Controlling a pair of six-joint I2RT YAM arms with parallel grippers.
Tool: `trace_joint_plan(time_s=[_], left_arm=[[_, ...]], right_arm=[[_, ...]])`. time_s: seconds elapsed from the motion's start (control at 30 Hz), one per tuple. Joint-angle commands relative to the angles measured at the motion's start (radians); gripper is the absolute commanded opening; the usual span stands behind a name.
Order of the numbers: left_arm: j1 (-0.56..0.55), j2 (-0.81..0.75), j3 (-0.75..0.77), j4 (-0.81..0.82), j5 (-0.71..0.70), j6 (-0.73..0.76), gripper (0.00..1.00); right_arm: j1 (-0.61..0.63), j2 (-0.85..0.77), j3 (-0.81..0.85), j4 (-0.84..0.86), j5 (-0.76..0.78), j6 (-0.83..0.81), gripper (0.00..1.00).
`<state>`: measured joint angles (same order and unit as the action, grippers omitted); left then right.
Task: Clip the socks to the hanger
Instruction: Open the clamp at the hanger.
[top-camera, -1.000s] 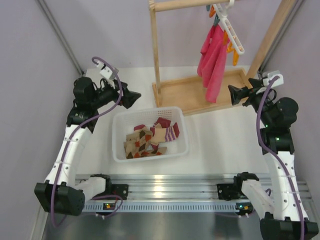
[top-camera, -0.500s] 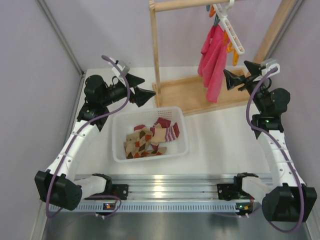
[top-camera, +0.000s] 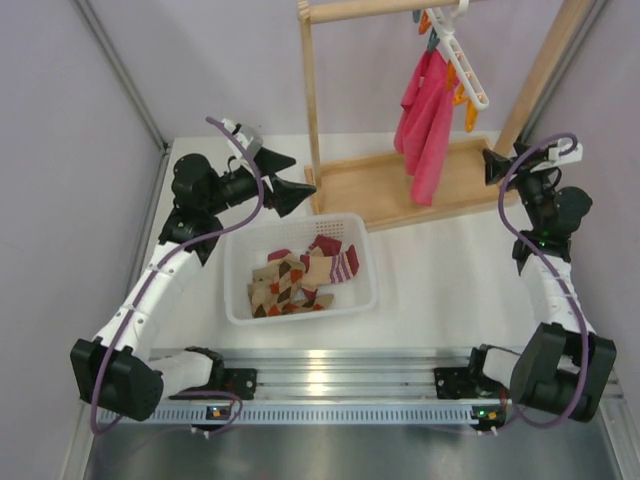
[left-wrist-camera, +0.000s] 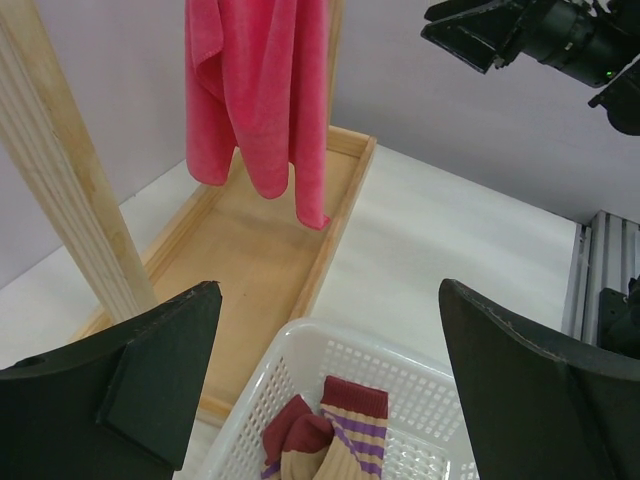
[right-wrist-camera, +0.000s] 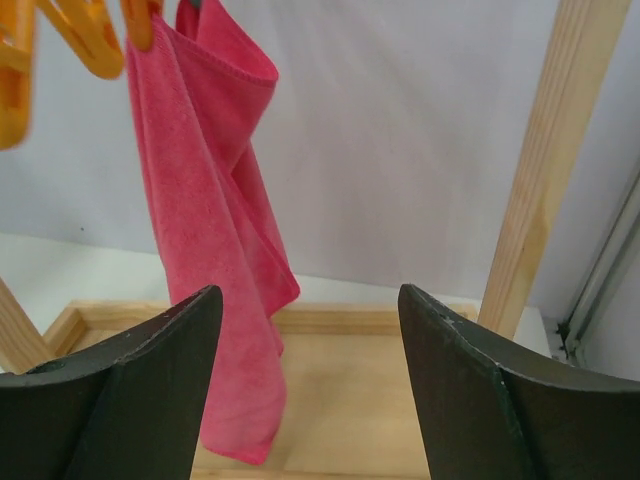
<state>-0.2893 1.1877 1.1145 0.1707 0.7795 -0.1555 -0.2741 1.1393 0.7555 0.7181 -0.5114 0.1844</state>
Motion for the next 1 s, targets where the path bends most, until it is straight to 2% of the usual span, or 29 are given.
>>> trace_joint_plan(time_s=[0.0,0.33,0.57,0.97], left_arm=[[-0.004,0.007,-0.018,0.104,0.044,-0.006,0.95],[-0.016,0.061,0.016,0.128,0.029,-0.024,0.95],[-0.053,0.113,0.065,0.127,0.038,-0.009,0.95],[-0.139,0.234,0.189,0.119,0.037,-0.012,0.96]], right_arm=[[-0.010,0.071,0.071,0.147,-0.116,0.061,0.72],[0.052,0.286,0.314,0.234,-0.168,0.059,0.70],[0.124,0.309,0.327,0.314,-0.279,0.055,0.73],[0.162,0.391,0.386,0.409,-0.256,0.079,0.76]])
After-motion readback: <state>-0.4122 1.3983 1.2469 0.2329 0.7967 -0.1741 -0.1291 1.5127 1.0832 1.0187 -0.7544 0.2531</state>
